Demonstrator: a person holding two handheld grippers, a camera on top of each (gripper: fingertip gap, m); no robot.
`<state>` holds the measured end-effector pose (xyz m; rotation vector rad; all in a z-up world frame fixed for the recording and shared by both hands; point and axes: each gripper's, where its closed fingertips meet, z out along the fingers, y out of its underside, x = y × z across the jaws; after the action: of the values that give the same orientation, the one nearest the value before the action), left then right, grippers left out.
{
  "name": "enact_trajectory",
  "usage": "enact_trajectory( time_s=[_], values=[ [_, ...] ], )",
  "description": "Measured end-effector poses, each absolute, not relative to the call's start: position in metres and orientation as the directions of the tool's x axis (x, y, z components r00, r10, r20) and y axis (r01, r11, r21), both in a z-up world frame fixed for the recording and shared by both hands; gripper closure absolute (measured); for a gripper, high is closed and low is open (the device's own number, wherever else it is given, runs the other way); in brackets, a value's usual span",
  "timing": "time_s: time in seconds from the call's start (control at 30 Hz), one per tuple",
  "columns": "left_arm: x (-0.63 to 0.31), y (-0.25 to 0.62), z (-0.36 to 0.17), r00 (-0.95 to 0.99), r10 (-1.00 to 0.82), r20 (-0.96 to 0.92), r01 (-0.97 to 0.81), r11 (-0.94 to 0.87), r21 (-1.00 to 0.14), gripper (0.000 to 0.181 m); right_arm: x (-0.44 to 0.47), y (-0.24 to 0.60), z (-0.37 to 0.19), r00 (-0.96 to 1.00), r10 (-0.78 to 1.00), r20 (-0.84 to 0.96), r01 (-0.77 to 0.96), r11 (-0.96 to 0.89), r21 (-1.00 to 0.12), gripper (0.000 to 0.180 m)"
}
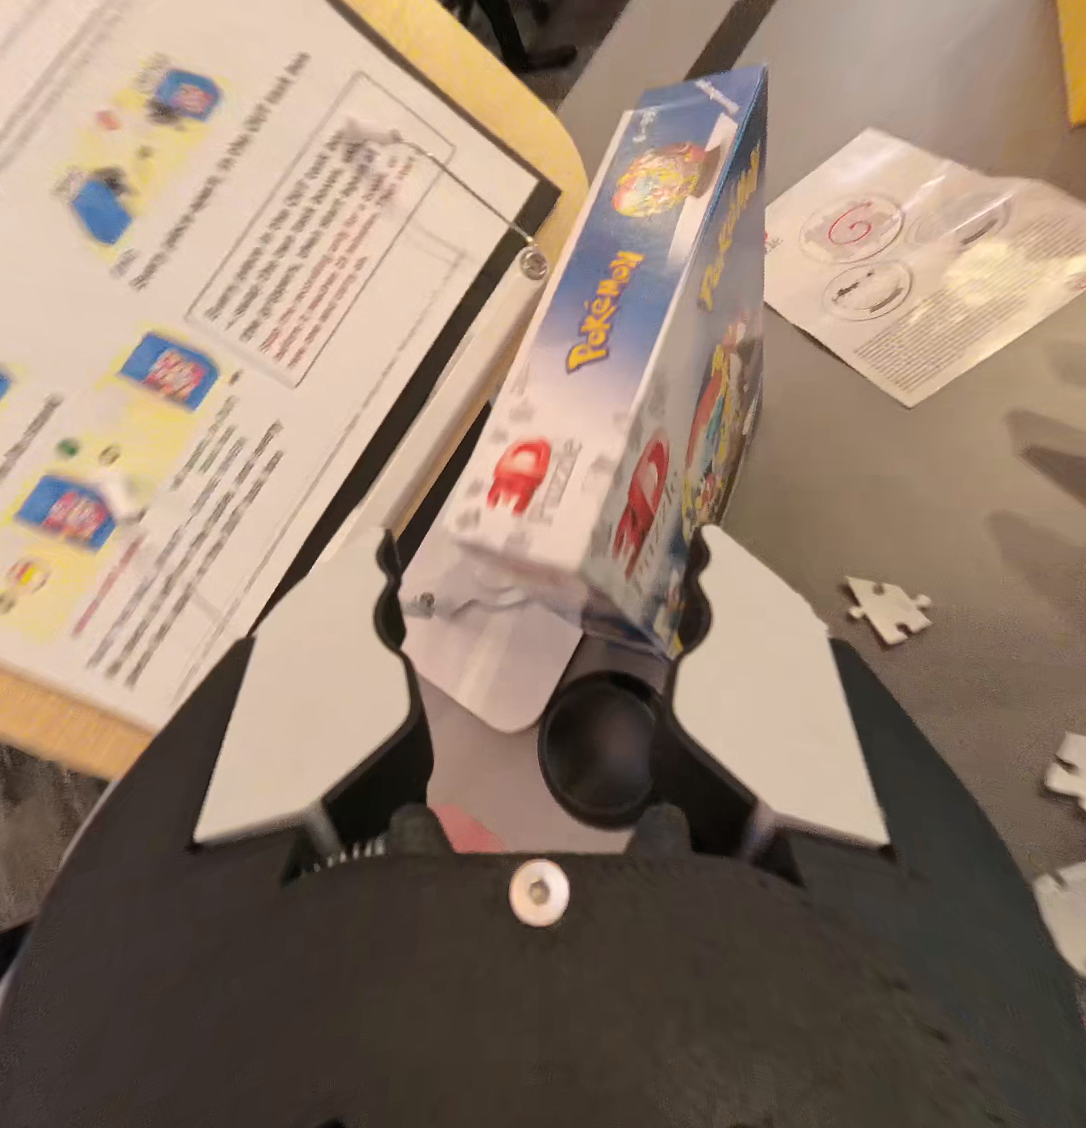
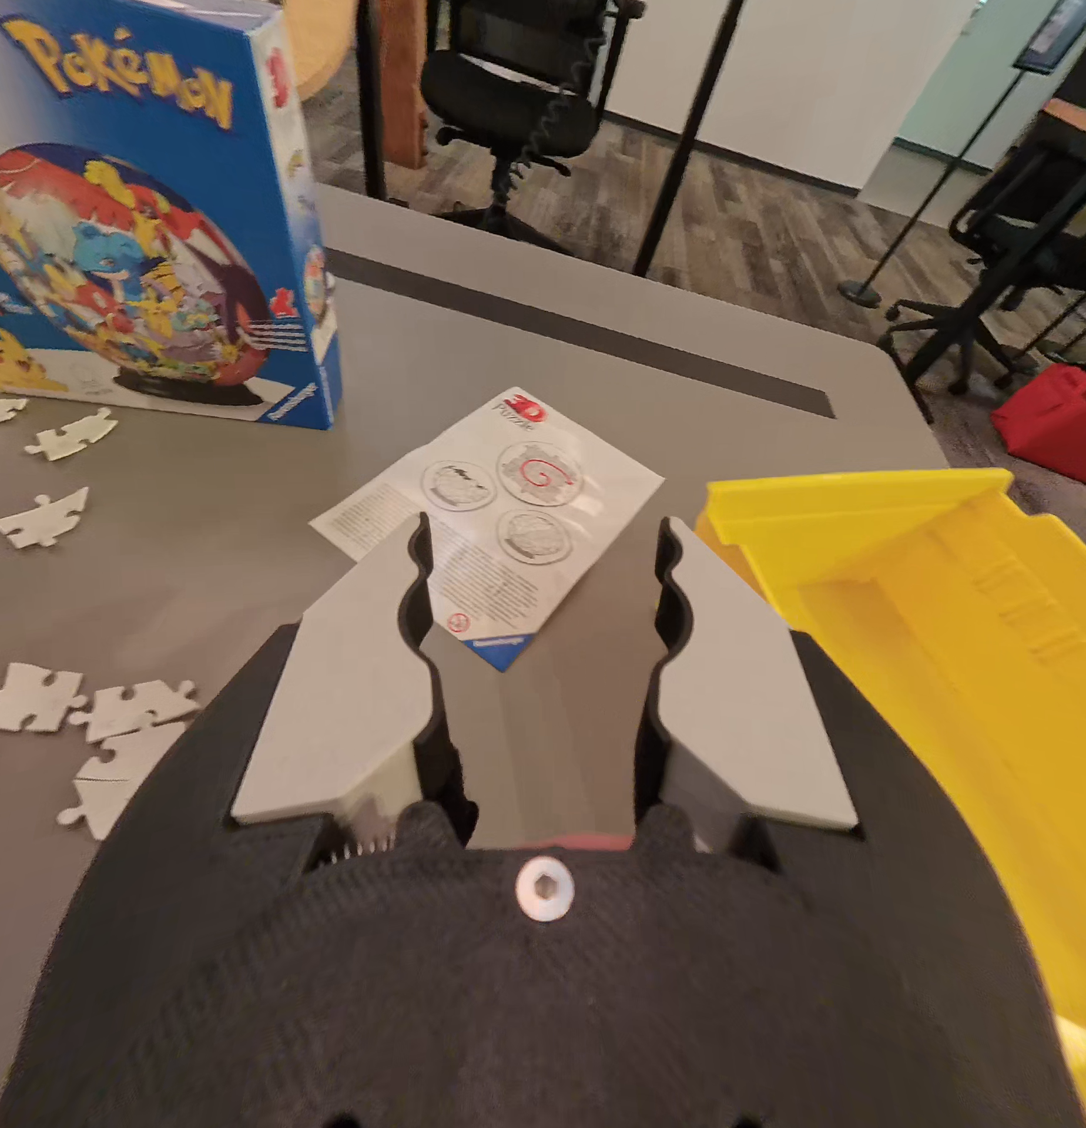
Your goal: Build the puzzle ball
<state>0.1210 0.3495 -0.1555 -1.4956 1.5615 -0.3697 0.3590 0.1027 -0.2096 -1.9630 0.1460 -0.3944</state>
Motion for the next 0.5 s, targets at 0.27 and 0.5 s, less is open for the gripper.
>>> enact_trajectory(
  time_s=[0.27, 0.5],
  values=[
    [0.185, 0.348, -0.168, 0.128, -0.877, -0.462, -0.614, 0.296, -0.731, 0.116, 0.4, 0.064, -0.214, 0.915, -0.376, 0.145, -0.014, -0.39, -0.921, 0.107],
    [0.227, 0.342, -0.169, 0.076, -0.88, -0.469, -0.599, 0.336, -0.727, 0.114, 0.385, 0.067, -0.226, 0.955, -0.274, 0.116, -0.014, -0.429, -0.903, 0.104]
  ],
)
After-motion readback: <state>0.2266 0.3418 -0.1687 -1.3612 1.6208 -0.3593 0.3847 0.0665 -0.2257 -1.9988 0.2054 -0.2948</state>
